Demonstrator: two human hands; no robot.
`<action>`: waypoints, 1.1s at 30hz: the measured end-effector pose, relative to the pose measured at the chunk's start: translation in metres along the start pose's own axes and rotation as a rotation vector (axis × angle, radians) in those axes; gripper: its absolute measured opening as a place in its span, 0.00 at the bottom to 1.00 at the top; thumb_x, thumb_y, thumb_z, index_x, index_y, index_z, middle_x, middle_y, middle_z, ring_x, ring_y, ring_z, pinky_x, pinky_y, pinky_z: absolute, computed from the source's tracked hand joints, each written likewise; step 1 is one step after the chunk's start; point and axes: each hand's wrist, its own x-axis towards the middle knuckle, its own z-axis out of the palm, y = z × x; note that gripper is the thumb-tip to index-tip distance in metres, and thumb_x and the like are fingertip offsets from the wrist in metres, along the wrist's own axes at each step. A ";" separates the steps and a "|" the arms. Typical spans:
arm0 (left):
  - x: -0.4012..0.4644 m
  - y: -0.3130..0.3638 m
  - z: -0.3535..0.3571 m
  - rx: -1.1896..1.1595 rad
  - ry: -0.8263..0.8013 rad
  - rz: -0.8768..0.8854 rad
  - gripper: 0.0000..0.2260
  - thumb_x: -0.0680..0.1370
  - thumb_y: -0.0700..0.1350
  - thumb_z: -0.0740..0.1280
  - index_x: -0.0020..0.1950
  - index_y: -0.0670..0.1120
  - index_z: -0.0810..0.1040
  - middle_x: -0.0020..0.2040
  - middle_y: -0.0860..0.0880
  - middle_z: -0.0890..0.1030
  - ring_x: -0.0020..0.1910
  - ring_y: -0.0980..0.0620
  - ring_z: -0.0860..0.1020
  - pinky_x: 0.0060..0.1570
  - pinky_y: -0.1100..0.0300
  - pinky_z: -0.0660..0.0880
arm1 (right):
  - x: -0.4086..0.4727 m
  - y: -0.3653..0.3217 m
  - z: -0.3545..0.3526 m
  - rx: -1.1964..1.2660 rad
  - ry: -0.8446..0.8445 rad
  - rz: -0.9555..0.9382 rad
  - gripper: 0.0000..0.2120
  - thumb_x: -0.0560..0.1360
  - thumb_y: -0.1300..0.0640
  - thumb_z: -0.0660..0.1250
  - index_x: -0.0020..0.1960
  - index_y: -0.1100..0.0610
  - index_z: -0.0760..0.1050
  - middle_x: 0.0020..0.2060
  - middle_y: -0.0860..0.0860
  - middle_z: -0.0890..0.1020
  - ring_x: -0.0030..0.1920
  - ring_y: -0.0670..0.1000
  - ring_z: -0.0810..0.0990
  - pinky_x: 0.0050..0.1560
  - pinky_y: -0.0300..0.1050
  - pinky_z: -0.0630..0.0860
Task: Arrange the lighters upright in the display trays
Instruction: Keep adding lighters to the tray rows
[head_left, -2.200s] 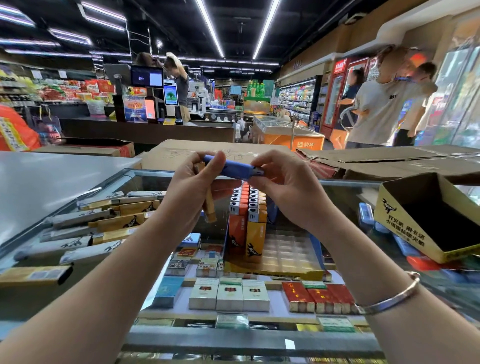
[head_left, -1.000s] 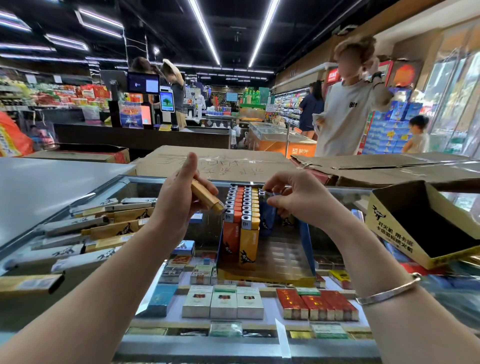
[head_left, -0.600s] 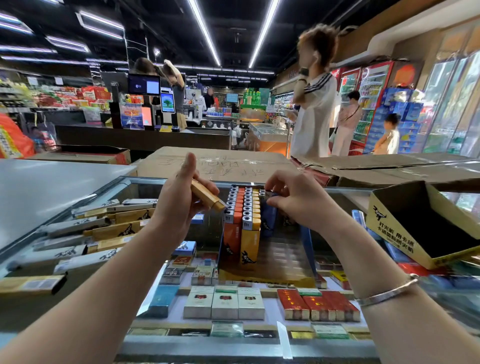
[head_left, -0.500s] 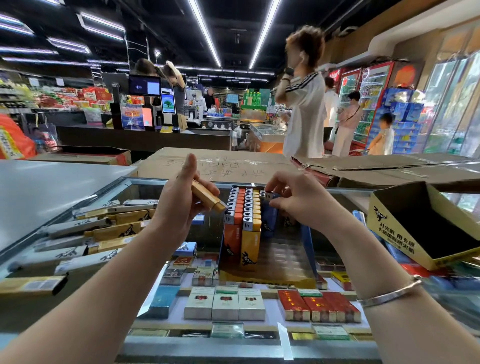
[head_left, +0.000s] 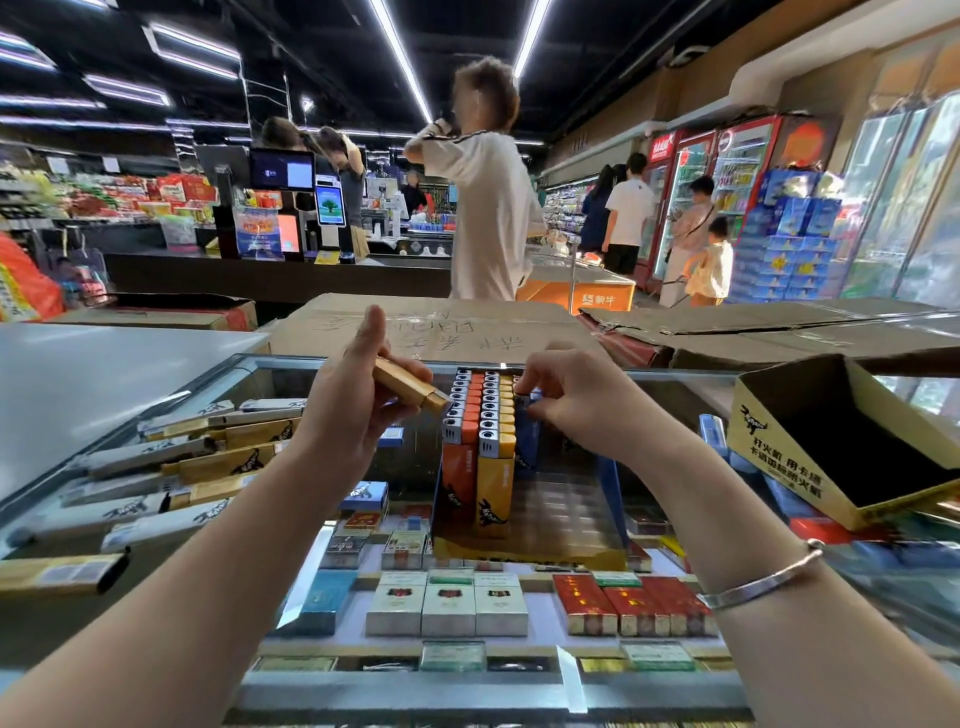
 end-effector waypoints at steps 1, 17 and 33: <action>0.000 0.000 0.001 -0.003 -0.002 -0.010 0.15 0.74 0.59 0.62 0.43 0.48 0.70 0.32 0.48 0.82 0.33 0.52 0.81 0.36 0.59 0.77 | 0.000 0.001 -0.001 -0.027 0.009 -0.002 0.05 0.71 0.63 0.70 0.46 0.57 0.79 0.40 0.45 0.70 0.39 0.43 0.70 0.44 0.42 0.71; -0.004 0.004 0.006 -0.154 -0.138 0.004 0.10 0.69 0.46 0.68 0.44 0.45 0.70 0.39 0.46 0.84 0.39 0.51 0.83 0.33 0.62 0.78 | -0.004 -0.032 0.005 0.500 0.002 -0.168 0.18 0.70 0.61 0.72 0.54 0.47 0.71 0.38 0.55 0.80 0.38 0.52 0.79 0.41 0.42 0.78; -0.021 -0.007 0.017 0.692 -0.534 0.202 0.21 0.69 0.61 0.70 0.60 0.65 0.71 0.61 0.68 0.69 0.59 0.73 0.69 0.50 0.74 0.71 | -0.004 0.015 -0.038 0.451 0.370 0.065 0.12 0.76 0.68 0.64 0.54 0.55 0.77 0.38 0.52 0.79 0.32 0.47 0.75 0.30 0.34 0.73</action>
